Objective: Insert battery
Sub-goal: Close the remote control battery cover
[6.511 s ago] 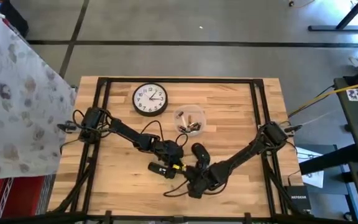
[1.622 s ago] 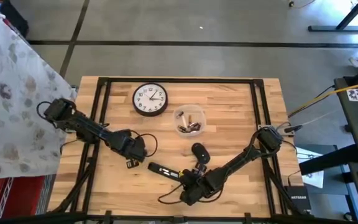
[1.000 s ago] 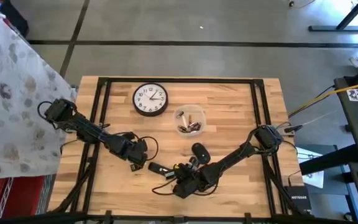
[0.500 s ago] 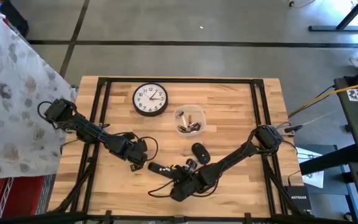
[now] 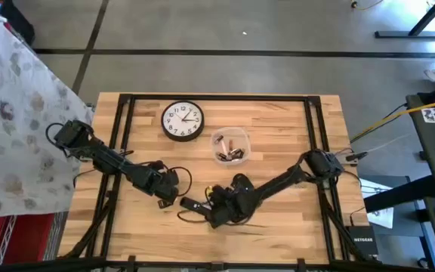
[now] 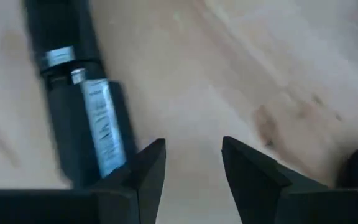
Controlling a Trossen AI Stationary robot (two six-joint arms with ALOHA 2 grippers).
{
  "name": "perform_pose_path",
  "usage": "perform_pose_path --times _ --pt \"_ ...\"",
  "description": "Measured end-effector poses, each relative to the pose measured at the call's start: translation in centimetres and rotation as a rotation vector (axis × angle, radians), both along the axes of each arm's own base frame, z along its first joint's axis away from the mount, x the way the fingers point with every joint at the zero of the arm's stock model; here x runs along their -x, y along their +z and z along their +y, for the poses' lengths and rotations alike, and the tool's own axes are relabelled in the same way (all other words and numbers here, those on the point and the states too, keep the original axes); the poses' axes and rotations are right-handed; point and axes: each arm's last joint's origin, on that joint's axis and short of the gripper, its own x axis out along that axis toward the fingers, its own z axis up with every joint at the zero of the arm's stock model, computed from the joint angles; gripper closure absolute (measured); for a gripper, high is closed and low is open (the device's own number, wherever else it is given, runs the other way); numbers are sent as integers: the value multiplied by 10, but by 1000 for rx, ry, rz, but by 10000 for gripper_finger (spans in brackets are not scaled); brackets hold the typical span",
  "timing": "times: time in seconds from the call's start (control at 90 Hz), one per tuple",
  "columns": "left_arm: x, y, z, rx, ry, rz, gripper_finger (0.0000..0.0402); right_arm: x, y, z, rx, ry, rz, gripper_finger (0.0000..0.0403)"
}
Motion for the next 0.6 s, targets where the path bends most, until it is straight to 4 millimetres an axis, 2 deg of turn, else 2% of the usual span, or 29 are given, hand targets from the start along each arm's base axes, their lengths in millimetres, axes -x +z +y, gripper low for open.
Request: perform_pose_path --times 0.133,0.6 --pt "1 0 -3 -8 2 -18 306 -5 0 5 -62 68 -28 256" --pt "4 -4 -5 -47 50 -77 306 -11 3 10 -117 91 -93 256"
